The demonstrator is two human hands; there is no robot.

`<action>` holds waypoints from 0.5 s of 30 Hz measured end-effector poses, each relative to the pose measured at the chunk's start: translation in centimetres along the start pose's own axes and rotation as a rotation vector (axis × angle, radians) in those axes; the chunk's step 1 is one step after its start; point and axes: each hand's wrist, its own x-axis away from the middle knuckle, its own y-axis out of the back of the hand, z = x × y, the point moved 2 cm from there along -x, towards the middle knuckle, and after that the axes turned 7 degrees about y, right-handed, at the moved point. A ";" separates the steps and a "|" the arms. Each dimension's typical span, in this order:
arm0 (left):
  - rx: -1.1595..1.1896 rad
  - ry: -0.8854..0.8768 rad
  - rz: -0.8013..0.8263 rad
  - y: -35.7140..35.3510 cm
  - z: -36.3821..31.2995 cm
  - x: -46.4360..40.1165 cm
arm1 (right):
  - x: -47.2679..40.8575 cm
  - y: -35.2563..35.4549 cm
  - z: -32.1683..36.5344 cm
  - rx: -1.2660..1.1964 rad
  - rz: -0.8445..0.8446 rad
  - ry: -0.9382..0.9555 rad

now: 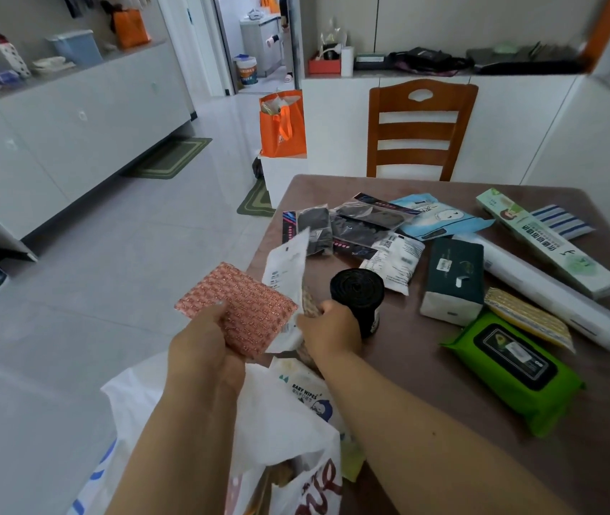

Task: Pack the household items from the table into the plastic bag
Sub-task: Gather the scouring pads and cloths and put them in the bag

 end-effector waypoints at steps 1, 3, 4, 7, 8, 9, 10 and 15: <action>-0.009 -0.009 0.004 0.0 0.0 0.0 | 0.4 1.0 0.9 -0.012 -0.016 0.049; -0.034 -0.012 0.009 0.0 -0.1 0.1 | 1.3 3.7 2.3 -0.024 -0.058 0.133; -0.052 -0.011 0.014 -0.1 -0.1 0.2 | 1.8 5.4 2.7 -0.043 -0.085 0.164; -0.100 0.017 0.040 -0.6 0.4 0.5 | 3.6 11.2 2.6 -0.158 -0.168 0.195; -0.113 0.037 0.054 -0.9 0.7 0.8 | 4.3 13.2 2.5 -0.202 -0.192 0.185; -0.118 0.059 0.072 -1.3 1.1 1.2 | 4.8 15.2 2.3 -0.246 -0.219 0.174; -0.112 0.082 0.096 -1.9 1.6 1.6 | 5.5 17.2 2.2 -0.291 -0.251 0.152; -0.157 0.167 0.172 -5.3 4.9 4.5 | 7.0 25.7 0.5 -0.626 -0.410 0.101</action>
